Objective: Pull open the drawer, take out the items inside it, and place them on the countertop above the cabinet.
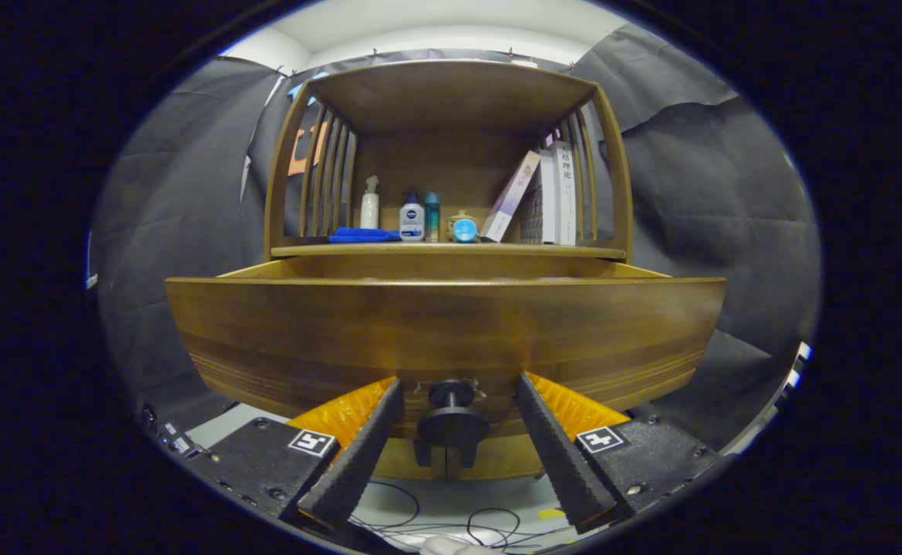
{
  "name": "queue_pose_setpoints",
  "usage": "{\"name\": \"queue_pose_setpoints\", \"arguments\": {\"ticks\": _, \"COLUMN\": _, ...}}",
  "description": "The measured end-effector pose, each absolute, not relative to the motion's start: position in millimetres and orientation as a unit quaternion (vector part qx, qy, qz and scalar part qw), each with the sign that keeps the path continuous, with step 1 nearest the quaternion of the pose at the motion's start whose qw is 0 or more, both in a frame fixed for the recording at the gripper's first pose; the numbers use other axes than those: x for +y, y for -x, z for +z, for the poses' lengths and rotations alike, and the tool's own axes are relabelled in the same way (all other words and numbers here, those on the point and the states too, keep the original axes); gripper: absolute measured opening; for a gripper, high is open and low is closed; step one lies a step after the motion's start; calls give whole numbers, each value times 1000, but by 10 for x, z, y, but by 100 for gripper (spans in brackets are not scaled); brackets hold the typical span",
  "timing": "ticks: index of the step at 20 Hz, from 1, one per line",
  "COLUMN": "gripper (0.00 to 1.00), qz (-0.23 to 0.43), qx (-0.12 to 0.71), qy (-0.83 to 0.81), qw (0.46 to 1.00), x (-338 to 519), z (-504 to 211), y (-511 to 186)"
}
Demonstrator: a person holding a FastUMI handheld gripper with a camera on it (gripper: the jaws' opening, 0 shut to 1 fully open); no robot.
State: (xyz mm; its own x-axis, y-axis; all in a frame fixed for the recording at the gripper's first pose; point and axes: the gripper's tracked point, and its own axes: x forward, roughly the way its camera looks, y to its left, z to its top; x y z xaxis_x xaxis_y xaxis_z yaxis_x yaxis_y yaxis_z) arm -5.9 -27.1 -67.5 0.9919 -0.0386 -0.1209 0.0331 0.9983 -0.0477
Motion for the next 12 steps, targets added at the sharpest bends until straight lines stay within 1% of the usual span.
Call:
{"name": "queue_pose_setpoints", "arguments": {"ticks": 7, "gripper": 99, "qz": -20, "qx": 63, "qy": 26, "qw": 997, "x": -267, "z": -629, "y": -241}}
{"name": "queue_pose_setpoints", "arguments": {"ticks": 12, "gripper": 98, "qz": -24, "qx": 48, "qy": 23, "qw": 998, "x": -253, "z": -470, "y": -359}}
